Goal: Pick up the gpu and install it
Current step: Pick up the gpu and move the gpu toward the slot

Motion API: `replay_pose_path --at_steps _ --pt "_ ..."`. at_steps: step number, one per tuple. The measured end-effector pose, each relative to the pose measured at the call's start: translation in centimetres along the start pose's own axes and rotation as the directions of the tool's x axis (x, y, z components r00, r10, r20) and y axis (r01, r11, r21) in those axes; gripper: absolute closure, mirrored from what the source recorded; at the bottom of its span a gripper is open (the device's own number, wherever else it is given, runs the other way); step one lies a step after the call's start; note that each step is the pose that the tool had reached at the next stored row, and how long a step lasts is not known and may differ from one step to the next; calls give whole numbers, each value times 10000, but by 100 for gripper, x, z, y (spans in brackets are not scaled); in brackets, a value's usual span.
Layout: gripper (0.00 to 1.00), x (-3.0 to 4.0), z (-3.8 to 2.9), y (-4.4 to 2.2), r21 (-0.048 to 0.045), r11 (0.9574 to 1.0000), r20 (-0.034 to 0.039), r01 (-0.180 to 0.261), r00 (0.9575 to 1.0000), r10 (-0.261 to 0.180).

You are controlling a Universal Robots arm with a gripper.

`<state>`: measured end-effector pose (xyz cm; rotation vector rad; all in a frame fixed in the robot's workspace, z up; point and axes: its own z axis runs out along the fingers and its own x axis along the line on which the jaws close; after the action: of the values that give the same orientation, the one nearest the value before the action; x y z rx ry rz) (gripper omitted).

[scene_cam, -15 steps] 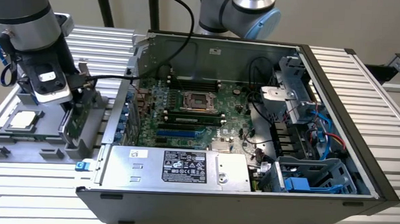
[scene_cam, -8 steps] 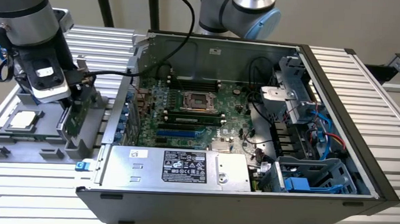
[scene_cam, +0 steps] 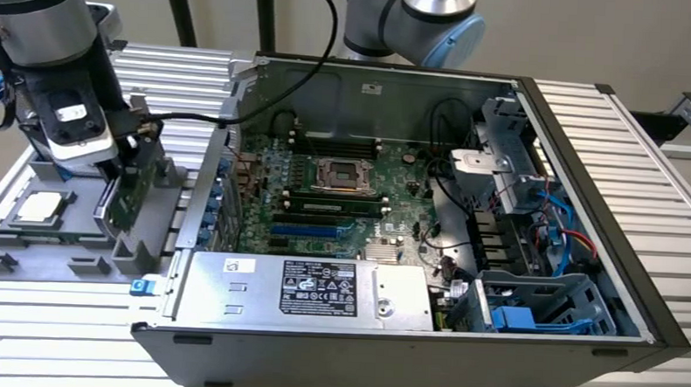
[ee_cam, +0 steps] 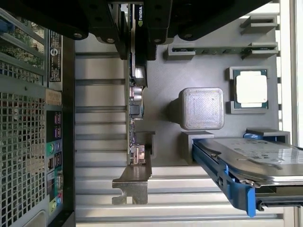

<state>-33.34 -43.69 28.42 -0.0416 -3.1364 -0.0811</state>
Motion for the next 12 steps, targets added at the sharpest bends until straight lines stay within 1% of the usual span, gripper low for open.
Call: replay_pose_path --at_steps 12 --pt "100 1 -141 7 1 10000 0 0 10000 0"
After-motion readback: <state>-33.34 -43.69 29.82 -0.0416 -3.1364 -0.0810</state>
